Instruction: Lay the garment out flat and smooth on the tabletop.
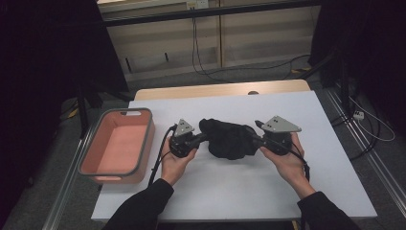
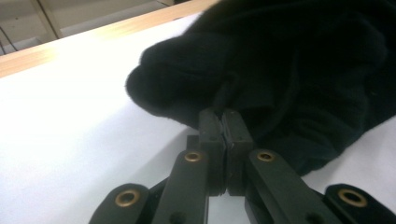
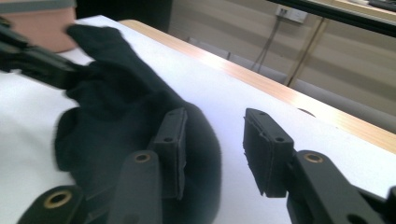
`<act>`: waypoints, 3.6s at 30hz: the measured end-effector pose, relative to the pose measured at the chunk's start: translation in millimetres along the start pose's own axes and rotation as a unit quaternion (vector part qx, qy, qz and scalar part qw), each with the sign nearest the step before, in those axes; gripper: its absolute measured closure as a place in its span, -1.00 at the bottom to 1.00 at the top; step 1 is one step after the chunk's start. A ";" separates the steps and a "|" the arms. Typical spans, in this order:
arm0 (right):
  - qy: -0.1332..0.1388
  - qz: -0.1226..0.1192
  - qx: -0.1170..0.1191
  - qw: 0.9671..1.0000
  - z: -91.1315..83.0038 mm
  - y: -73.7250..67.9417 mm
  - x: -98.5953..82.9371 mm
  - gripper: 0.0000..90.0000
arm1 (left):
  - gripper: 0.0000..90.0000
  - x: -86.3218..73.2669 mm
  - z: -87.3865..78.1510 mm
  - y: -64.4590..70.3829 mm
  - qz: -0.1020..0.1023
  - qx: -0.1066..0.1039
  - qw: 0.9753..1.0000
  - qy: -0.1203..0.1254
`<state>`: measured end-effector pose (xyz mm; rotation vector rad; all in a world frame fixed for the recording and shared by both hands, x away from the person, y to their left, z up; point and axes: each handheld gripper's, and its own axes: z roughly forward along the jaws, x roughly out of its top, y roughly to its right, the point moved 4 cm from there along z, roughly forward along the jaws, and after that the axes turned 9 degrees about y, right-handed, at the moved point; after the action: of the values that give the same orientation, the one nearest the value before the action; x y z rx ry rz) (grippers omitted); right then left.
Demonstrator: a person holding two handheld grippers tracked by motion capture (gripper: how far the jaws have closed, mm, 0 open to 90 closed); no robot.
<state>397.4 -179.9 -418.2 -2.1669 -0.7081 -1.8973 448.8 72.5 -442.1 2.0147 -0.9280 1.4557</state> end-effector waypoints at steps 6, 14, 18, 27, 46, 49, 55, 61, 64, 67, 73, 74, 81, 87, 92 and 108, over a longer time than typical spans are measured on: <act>0.019 -0.012 0.017 1.000 -8.2 -11.3 9.0 0.34 | 0.98 1.9 3.4 -16.6 -0.018 0.023 1.000 0.000; 0.020 -0.015 0.058 0.998 -5.0 -29.0 11.6 0.18 | 0.99 -1.3 -0.8 -31.1 -0.028 0.049 0.998 -0.006; 0.012 -0.025 0.090 0.996 -0.7 -43.7 9.0 -0.05 | 0.99 -3.5 -3.1 -37.1 -0.040 0.052 0.998 -0.004; -0.013 -0.050 0.069 0.996 13.0 -47.3 -4.2 0.74 | 0.45 3.2 -8.5 -20.4 -0.024 0.020 0.999 0.013; 0.006 -0.018 0.060 0.998 4.8 -31.0 5.8 0.77 | 0.04 3.4 19.2 35.7 0.037 -0.066 0.997 -0.010; 0.005 -0.019 0.058 0.998 4.9 -30.5 5.8 0.77 | -0.11 4.7 18.9 38.6 0.043 -0.073 0.996 -0.007; 0.009 -0.013 0.053 0.998 3.4 -25.7 7.4 0.77 | -0.12 8.3 17.7 48.8 0.054 -0.061 0.997 -0.016; 0.012 -0.010 0.043 0.999 1.5 -16.9 8.0 0.77 | 0.81 5.5 11.9 31.8 0.030 -0.051 0.998 -0.019; 0.014 -0.002 0.035 0.999 0.8 -9.4 8.6 0.77 | 0.83 12.7 1.9 25.6 0.017 -0.048 0.999 -0.005; 0.015 0.004 0.023 1.000 0.4 -2.0 8.6 0.77 | 0.84 18.0 -8.1 23.6 0.013 -0.048 0.999 0.002; 0.016 0.020 -0.001 1.000 1.4 17.9 5.1 0.77 | 0.84 29.1 -32.2 31.3 0.019 -0.059 0.998 0.021; 0.016 0.023 -0.007 1.000 1.8 22.0 4.2 0.77 | 0.84 30.1 -36.6 33.2 0.019 -0.061 0.998 0.022; -0.013 0.026 -0.026 0.999 12.5 36.9 -15.3 0.76 | 0.84 -0.1 -51.5 51.3 0.042 -0.090 0.995 -0.014; -0.053 0.010 -0.018 0.998 22.0 32.1 -34.2 0.64 | 0.84 -32.9 -41.0 66.0 0.048 -0.121 0.989 -0.067; -0.070 0.011 -0.017 0.997 21.5 29.3 -38.8 0.35 | 0.84 -49.2 -33.1 76.4 0.075 -0.125 0.984 -0.100; -0.037 0.011 0.041 0.998 1.3 -4.6 -13.4 0.05 | 0.25 -32.0 -51.5 58.0 0.044 -0.103 0.993 -0.046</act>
<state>395.4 -178.5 -432.2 -2.1944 -0.7588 -1.7548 366.4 79.4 -456.5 1.9228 -1.1689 1.2632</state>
